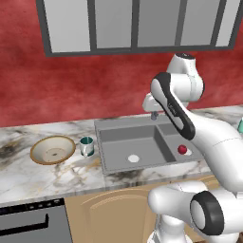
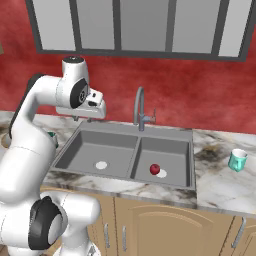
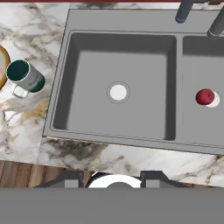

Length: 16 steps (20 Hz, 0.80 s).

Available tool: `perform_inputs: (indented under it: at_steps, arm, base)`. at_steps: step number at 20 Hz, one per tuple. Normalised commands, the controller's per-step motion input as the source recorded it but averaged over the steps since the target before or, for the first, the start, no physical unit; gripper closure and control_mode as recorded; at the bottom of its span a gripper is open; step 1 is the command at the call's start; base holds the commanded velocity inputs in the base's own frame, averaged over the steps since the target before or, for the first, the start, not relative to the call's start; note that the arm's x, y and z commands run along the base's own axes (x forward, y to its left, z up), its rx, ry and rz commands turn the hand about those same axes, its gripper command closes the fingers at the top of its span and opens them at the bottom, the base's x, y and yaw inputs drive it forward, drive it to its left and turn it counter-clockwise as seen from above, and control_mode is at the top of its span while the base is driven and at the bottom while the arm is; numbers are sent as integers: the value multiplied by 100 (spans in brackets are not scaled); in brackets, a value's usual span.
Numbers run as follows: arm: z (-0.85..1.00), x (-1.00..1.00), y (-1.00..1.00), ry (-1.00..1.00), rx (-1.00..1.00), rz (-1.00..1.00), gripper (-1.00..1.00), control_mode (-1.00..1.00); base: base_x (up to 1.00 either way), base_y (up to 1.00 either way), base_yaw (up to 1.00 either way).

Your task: Clear the mugs and bowl far away from the sink.

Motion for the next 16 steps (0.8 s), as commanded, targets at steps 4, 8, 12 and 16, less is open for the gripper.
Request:
perform_inputs:
  at_steps: [4,8,12,16]
  arm:
    - [0,0,0,1,0,0,-100,-100]
    - [-30,-2,84,0,0,0,-100,-100]
    - [-74,0,100,0,0,0,-100,-100]
    - [-71,0,100,0,0,0,-100,-100]
  base:
    - [0,0,0]
    - [0,0,0]
    - [0,0,0]
    - [0,0,0]
